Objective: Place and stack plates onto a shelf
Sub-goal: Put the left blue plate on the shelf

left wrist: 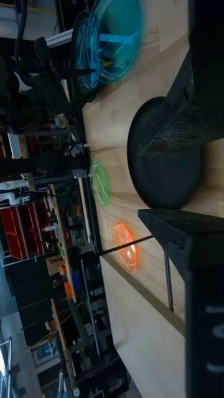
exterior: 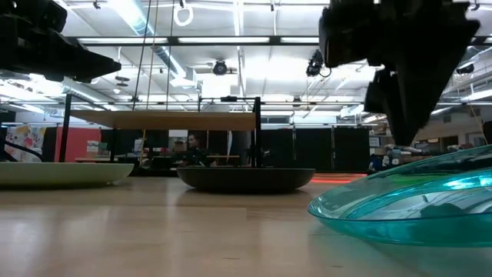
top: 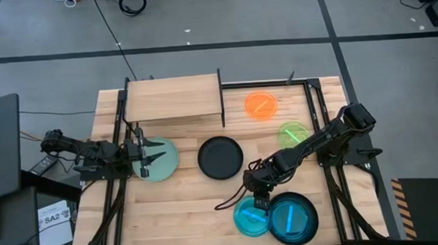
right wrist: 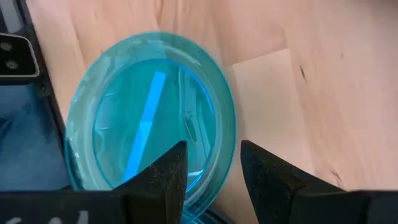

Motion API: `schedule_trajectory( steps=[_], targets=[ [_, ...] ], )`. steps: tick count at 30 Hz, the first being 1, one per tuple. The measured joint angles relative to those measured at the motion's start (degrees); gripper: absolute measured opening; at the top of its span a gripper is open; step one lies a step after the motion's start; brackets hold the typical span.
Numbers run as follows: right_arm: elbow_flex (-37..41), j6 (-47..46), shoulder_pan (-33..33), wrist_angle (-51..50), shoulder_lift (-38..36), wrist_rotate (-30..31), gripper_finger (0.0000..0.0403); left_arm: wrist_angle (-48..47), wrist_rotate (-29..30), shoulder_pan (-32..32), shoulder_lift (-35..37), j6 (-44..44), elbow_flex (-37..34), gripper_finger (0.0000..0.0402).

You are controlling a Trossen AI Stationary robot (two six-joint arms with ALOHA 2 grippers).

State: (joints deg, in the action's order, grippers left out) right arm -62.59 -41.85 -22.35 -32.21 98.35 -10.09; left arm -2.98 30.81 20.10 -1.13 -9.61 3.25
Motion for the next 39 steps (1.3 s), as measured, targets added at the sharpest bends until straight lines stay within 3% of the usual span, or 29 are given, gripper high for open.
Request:
schedule_trajectory(
  steps=[21,36,39],
  targets=[
    [8.48,-5.09,0.0,8.37,0.0,-2.75,0.015,-0.04,0.01,0.01,0.0,0.0,0.01,0.0155],
    [8.49,-4.99,0.02,8.62,0.0,-3.07,0.0017,-0.04,0.0,0.0,0.0,0.0,0.02,0.0155],
    [8.48,-4.99,0.02,8.59,-0.02,-3.08,0.0008,-0.04,0.02,0.02,0.0,0.0,0.02,0.0155]
  ],
)
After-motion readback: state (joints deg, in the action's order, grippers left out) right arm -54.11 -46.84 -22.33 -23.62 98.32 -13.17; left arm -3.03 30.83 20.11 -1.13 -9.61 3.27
